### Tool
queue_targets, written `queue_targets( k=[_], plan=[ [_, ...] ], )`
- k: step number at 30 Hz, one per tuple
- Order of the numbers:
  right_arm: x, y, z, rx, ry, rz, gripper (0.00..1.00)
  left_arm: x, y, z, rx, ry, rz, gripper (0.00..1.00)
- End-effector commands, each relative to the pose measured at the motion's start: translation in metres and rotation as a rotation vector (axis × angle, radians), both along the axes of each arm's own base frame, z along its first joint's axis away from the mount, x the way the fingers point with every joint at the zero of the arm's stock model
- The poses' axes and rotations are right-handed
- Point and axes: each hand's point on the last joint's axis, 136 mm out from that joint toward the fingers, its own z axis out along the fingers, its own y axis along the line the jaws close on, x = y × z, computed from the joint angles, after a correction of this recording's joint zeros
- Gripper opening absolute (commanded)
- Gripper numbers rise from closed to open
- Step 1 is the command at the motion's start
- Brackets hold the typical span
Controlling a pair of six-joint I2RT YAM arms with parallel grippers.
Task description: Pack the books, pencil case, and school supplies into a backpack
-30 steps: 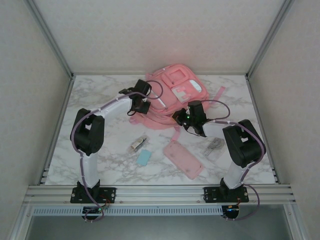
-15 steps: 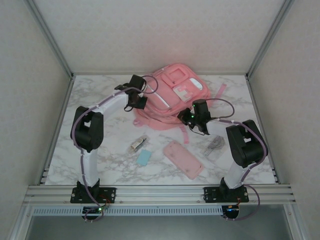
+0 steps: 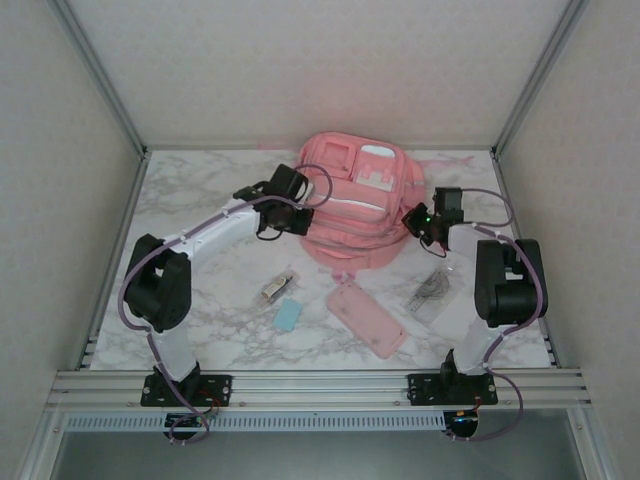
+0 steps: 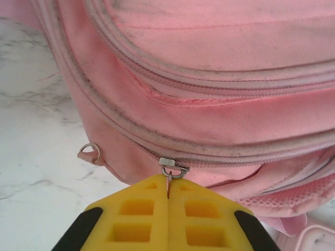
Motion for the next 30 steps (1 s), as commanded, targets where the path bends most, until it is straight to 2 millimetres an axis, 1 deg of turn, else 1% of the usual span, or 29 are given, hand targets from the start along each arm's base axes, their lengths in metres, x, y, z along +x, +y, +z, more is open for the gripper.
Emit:
queue_targets(
  k=[1,3,4,6,8,11,13,14,16,17,21,23,25,30],
  plan=[
    [0.021,-0.020,0.019,-0.090,-0.020,-0.007,0.01,-0.014,-0.012,-0.004,-0.048,0.052,0.030,0.00],
    [0.021,-0.018,0.034,-0.093,-0.018,0.012,0.19,-0.024,-0.029,-0.002,-0.072,0.056,0.003,0.00],
    [0.019,-0.018,0.041,-0.096,-0.016,0.013,0.26,-0.027,-0.035,-0.001,-0.078,0.055,-0.004,0.00],
    [0.006,-0.019,0.055,-0.099,0.000,0.010,0.38,-0.032,-0.048,0.002,-0.100,0.048,-0.020,0.00],
    [-0.010,-0.018,0.067,-0.083,0.010,0.006,0.46,-0.033,-0.058,0.005,-0.124,0.045,-0.031,0.00],
    [-0.038,-0.013,0.081,-0.030,0.019,0.005,0.55,-0.033,-0.070,0.008,-0.149,0.044,-0.048,0.00],
    [-0.057,-0.005,0.085,0.036,0.027,0.005,0.56,-0.034,-0.077,0.011,-0.163,0.044,-0.068,0.00],
    [-0.065,0.000,0.086,0.078,0.022,-0.002,0.59,-0.035,-0.081,0.014,-0.172,0.042,-0.080,0.00],
    [-0.078,0.012,0.086,0.161,0.019,-0.012,0.60,-0.036,-0.087,0.020,-0.192,0.036,-0.097,0.00],
    [-0.084,0.019,0.084,0.198,0.024,-0.012,0.63,-0.038,-0.090,0.022,-0.202,0.038,-0.108,0.00],
    [-0.102,0.052,0.073,0.275,0.060,0.017,0.65,-0.042,-0.101,0.029,-0.220,0.029,-0.138,0.00],
    [-0.104,0.071,0.070,0.342,0.062,0.031,0.66,-0.044,-0.104,0.028,-0.220,0.026,-0.151,0.00],
    [-0.103,0.084,0.064,0.389,0.055,0.013,0.66,-0.046,-0.105,0.027,-0.213,0.030,-0.160,0.00],
    [-0.087,0.110,0.061,0.411,0.007,0.004,0.66,-0.054,-0.103,0.024,-0.200,0.044,-0.176,0.00]
  ],
)
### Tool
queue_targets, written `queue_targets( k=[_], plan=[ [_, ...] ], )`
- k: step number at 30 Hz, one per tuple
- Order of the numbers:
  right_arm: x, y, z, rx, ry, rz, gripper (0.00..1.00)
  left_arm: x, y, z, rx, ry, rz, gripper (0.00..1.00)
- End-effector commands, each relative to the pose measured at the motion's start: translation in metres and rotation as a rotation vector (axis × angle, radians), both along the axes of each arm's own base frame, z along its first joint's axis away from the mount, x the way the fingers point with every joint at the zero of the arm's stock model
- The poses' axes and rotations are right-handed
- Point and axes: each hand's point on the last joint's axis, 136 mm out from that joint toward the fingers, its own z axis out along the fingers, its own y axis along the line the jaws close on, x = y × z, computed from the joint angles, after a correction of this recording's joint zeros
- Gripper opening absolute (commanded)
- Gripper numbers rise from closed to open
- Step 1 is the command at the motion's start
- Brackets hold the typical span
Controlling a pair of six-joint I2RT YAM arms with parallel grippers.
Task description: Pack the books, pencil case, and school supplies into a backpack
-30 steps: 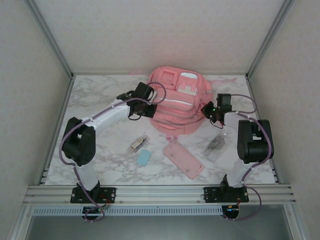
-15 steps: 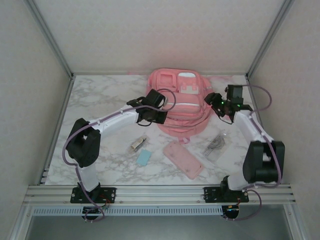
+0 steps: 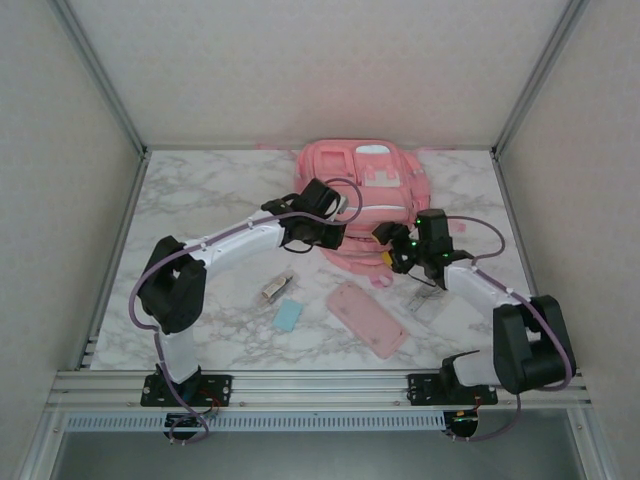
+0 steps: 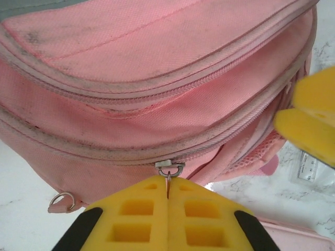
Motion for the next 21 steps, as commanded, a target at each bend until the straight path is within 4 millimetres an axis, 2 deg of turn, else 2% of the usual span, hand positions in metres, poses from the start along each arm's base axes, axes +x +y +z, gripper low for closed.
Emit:
queue_targets(
  k=[1,4,6,9,10,15,21],
  plan=[
    [0.027,0.017,0.020,0.070,-0.100,-0.062,0.66,-0.008,-0.019,0.019,-0.063,-0.020,-0.066,0.00],
    [0.041,0.025,0.017,0.026,-0.138,-0.071,0.59,-0.014,-0.018,0.014,-0.046,-0.011,-0.081,0.00],
    [0.048,0.029,0.013,-0.005,-0.162,-0.072,0.43,-0.015,-0.016,0.011,-0.031,-0.011,-0.094,0.00],
    [0.053,0.023,0.006,-0.055,-0.179,-0.095,0.05,-0.013,-0.007,0.007,0.033,-0.041,-0.118,0.00],
    [0.053,0.020,0.005,-0.075,-0.186,-0.103,0.00,-0.013,-0.003,0.005,0.064,-0.055,-0.130,0.00],
    [0.047,0.008,0.011,-0.161,-0.219,-0.097,0.00,0.000,0.031,-0.013,0.218,-0.070,-0.094,0.00],
    [0.040,0.003,0.021,-0.219,-0.251,-0.062,0.00,0.035,0.086,-0.031,0.390,-0.107,0.017,0.00]
  ],
)
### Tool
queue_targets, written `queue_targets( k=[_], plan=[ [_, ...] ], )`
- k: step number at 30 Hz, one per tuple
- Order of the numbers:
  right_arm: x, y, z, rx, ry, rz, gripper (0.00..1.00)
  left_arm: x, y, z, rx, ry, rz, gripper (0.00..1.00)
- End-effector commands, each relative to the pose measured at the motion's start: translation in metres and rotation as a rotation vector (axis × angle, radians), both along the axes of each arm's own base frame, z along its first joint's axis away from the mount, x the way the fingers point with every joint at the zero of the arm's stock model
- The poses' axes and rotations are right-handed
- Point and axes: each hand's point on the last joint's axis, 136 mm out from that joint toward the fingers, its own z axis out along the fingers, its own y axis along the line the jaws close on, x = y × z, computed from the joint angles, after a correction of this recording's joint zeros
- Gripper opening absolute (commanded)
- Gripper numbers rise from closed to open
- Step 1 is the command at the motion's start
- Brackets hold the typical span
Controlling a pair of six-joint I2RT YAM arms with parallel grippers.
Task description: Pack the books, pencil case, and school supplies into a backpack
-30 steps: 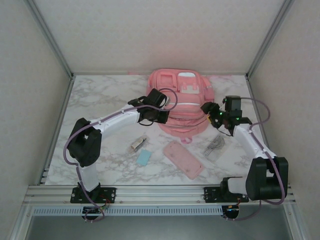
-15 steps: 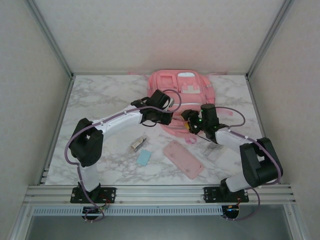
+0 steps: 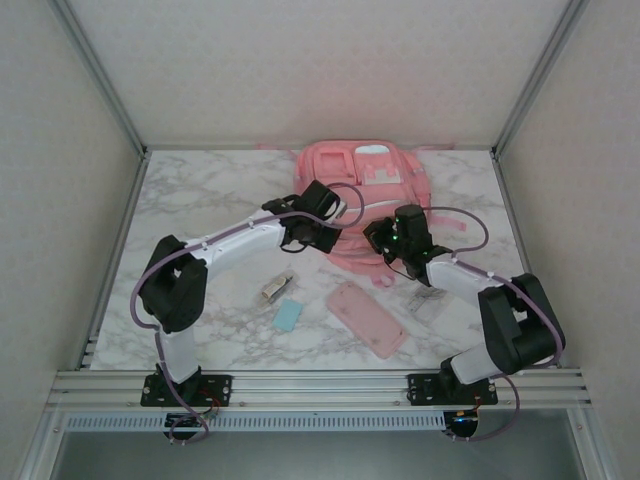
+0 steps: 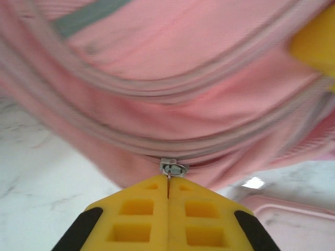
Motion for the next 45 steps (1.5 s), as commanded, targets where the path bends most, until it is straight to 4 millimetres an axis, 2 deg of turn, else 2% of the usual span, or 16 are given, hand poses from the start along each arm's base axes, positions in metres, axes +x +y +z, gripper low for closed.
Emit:
queue_targets(
  k=[1,6,13,16,20,24,27,28,31,33,37,39,41,45],
  plan=[
    [0.009,-0.016,0.017,-0.105,-0.082,-0.023,0.00,0.027,0.060,-0.017,0.202,-0.016,0.095,0.00],
    [0.009,-0.012,0.021,-0.106,-0.095,0.012,0.00,0.065,0.085,-0.014,0.241,-0.080,0.140,0.00],
    [0.009,0.000,0.018,-0.087,-0.084,0.071,0.00,0.157,0.112,-0.011,0.283,-0.322,0.277,0.00],
    [0.009,0.006,0.019,-0.078,-0.084,0.101,0.00,0.189,0.126,-0.015,0.275,-0.345,0.363,0.00],
    [0.007,0.015,0.020,-0.086,-0.083,0.141,0.00,0.216,0.135,-0.011,0.252,-0.372,0.450,0.00],
    [0.008,0.027,0.022,-0.085,-0.084,0.194,0.00,0.228,0.139,-0.007,0.237,-0.391,0.515,0.00],
    [0.008,0.034,0.022,-0.091,-0.083,0.227,0.00,0.229,0.152,-0.006,0.230,-0.381,0.583,0.00],
    [0.009,0.037,0.023,-0.089,-0.083,0.239,0.00,0.226,0.153,-0.005,0.220,-0.363,0.592,0.05],
    [0.010,0.042,0.023,-0.086,-0.079,0.267,0.02,0.212,0.153,0.002,0.186,-0.311,0.596,0.41],
    [0.008,0.044,0.026,-0.104,-0.084,0.291,0.23,0.197,0.156,0.009,0.161,-0.286,0.613,0.61],
    [-0.005,0.039,0.031,-0.180,-0.114,0.350,0.65,0.162,0.162,0.031,0.071,-0.240,0.653,0.96],
    [-0.019,0.030,0.031,-0.266,-0.103,0.382,0.88,0.143,0.164,0.039,0.020,-0.212,0.668,1.00],
    [-0.032,0.021,0.028,-0.335,-0.078,0.414,0.98,0.127,0.163,0.041,-0.025,-0.179,0.671,1.00],
    [-0.072,0.006,0.022,-0.412,0.000,0.498,0.99,0.100,0.153,0.036,-0.121,-0.089,0.651,1.00]
  ],
)
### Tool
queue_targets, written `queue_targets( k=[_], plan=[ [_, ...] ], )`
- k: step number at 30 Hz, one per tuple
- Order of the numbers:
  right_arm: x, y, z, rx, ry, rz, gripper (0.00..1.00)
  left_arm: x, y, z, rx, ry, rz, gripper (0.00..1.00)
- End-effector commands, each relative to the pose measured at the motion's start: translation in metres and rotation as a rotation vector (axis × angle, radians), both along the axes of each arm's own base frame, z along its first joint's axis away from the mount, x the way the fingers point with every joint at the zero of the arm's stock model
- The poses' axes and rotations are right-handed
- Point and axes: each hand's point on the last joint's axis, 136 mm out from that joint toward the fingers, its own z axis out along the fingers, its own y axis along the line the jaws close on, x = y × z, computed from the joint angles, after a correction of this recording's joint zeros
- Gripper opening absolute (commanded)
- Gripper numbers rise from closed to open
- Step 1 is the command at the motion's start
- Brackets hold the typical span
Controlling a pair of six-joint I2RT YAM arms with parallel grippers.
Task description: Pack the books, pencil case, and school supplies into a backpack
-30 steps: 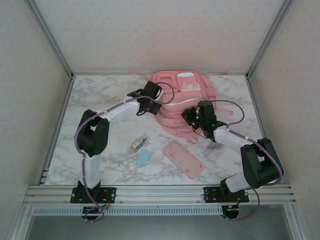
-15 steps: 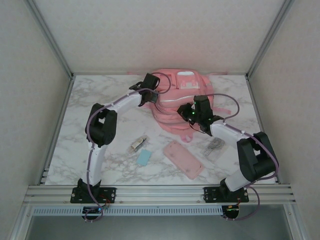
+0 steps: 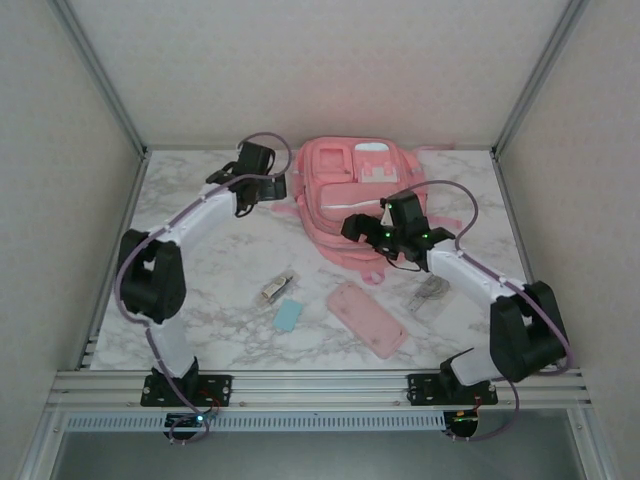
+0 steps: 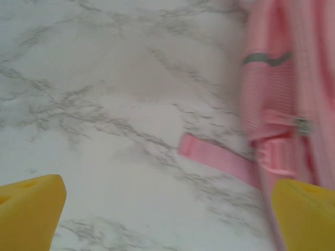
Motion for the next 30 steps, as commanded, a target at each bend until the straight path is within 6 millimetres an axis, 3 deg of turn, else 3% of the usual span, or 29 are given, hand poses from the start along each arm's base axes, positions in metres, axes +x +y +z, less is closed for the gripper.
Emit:
queue_targets(
  k=[1,7,13,22,25,30],
  plan=[
    [-0.044,-0.017,-0.005,-0.149,0.054,0.098,0.99,-0.031,-0.015,-0.013,-0.150,0.088,-0.020,1.00],
    [-0.110,-0.036,-0.014,-0.293,0.110,0.204,0.99,-0.054,-0.025,-0.021,-0.270,0.121,-0.037,1.00],
    [-0.149,-0.044,-0.039,-0.363,0.154,0.245,0.99,-0.060,-0.042,-0.018,-0.347,0.122,-0.064,1.00],
    [-0.166,-0.067,-0.085,-0.450,0.172,0.207,0.99,-0.072,-0.064,-0.021,-0.393,0.147,-0.114,1.00],
    [-0.172,-0.062,-0.092,-0.425,0.193,0.229,0.99,-0.075,-0.067,-0.020,-0.400,0.150,-0.125,1.00],
    [-0.187,-0.038,-0.091,-0.422,0.183,0.321,0.99,-0.077,-0.071,-0.017,-0.420,0.144,-0.128,1.00]
  ],
)
